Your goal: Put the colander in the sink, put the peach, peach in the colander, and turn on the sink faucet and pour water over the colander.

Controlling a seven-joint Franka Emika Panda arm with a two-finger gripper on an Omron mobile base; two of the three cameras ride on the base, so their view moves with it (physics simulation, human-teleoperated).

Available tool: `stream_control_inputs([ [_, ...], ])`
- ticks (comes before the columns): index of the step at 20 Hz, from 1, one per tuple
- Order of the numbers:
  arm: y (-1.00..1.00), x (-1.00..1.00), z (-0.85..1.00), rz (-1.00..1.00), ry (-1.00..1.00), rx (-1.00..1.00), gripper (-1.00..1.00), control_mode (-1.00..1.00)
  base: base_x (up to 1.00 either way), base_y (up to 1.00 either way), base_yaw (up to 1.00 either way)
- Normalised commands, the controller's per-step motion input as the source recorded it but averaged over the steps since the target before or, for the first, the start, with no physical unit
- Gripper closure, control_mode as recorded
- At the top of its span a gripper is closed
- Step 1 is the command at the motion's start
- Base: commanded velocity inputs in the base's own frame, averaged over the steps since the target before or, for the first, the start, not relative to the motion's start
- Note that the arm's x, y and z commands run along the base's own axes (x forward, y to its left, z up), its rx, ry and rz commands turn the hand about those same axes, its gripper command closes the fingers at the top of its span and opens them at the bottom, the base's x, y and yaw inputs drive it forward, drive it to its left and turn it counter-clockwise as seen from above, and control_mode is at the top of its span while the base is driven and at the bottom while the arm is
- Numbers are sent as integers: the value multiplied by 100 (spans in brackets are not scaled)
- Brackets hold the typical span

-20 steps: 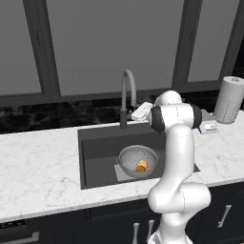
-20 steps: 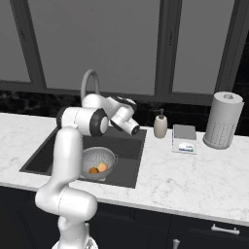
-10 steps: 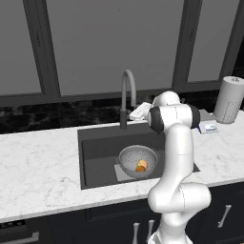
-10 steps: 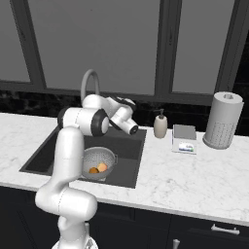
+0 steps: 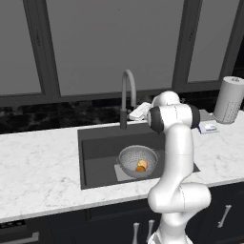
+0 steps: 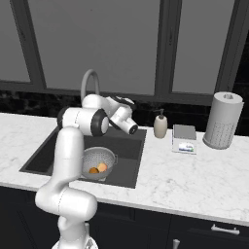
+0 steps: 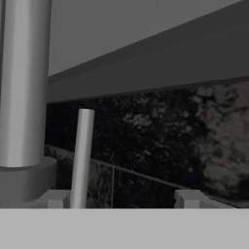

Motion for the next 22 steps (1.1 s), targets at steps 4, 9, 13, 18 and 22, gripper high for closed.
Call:
stream_control_inputs([
  [4,0,13,2,0,-1,0,100,-100,0,0,0],
  [9,-3,9,2,-2,-1,0,100,-100,0,0,0],
  [13,-16,6,0,-12,0,0,100,-100,0,0,0],
  [18,-33,17,0,-20,0,0,100,-100,0,0,0],
  [22,-58,14,0,-20,0,0,100,-100,0,0,0],
])
